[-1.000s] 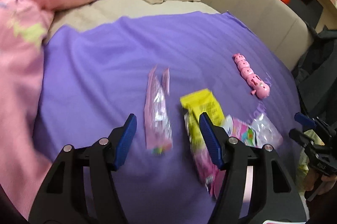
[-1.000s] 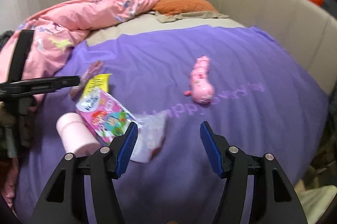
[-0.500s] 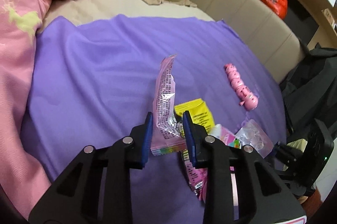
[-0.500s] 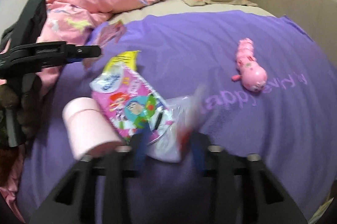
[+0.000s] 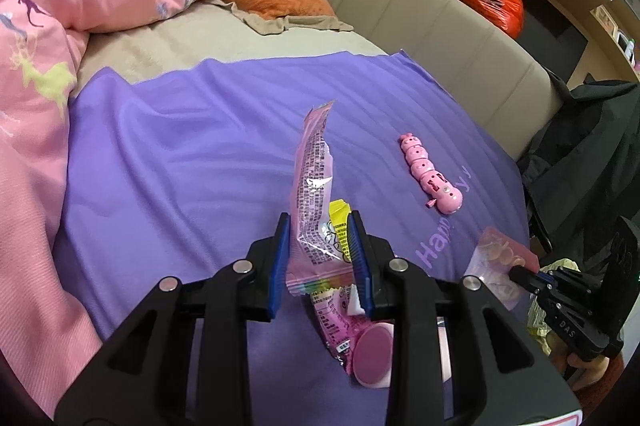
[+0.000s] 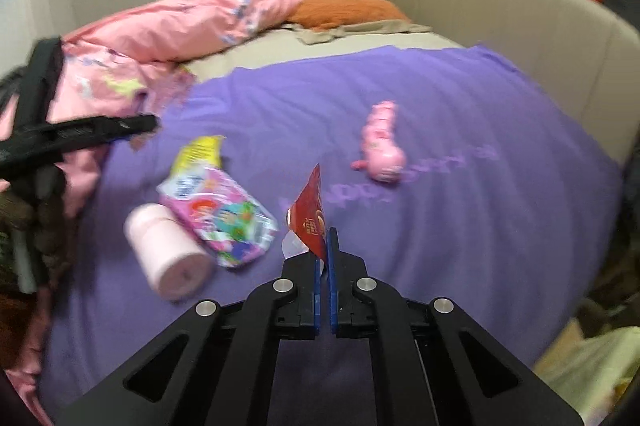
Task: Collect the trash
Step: 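Grasp the pink wrapper with the left gripper while the right grasps the red snack bag, then carry the pink wrapper and red snack bag over the yellow bag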
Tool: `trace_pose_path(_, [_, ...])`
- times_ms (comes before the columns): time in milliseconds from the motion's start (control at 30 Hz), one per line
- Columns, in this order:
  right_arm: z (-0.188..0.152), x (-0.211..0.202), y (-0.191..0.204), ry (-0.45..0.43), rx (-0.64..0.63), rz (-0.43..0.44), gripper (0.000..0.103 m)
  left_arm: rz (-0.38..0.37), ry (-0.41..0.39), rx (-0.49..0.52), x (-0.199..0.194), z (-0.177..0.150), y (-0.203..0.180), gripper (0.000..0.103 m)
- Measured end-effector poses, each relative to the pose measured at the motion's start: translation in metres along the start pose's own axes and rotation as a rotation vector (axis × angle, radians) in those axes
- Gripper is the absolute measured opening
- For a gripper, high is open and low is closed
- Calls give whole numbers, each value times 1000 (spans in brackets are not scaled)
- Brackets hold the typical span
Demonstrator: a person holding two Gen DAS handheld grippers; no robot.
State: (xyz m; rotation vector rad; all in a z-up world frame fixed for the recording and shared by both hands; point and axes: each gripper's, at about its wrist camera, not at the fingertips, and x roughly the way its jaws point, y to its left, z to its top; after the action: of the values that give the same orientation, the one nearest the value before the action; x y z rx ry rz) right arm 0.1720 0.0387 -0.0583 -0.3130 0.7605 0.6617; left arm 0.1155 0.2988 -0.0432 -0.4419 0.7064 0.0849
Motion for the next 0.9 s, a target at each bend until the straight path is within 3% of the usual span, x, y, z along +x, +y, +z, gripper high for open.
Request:
trace_pose_path(100, [-7, 3, 2, 27, -51, -104, 5, -3, 1, 2, 0, 0, -1, 27])
trace_pose_path(167, [-13, 5, 2, 51, -33, -29, 8, -5, 5, 1, 1, 0, -1, 27])
trace_pose_path(200, [-17, 5, 2, 54, -19, 7, 18, -5, 7, 1, 1, 0, 0, 27])
trace_pose_path(233, [-21, 5, 3, 58, -15, 51, 37, -4, 9, -1, 2, 0, 0, 28])
trace_pose_path(300, [-28, 7, 6, 69, 4, 185, 56, -3, 13, -8, 3, -1, 1, 28])
trace_pose_path(367, [-32, 8, 12, 90, -4, 225, 56, -2, 15, -14, 3, -1, 2, 28])
trace_pose_path(500, [-36, -3, 27, 73, -59, 169, 56, 2, 22, -23, 5, -1, 5, 28])
trace_pose_path(667, [-35, -20, 30, -4, 15, 215, 56, 7, 33, -24, 10, -2, 6, 28])
trace_pose_path(733, [-31, -17, 29, -26, 38, 194, 56, 11, 34, -21, 11, -3, 6, 28])
trace_pose_path(900, [-22, 38, 38, 79, 6, 120, 54, 25, 32, 6, 11, -4, 1, 28])
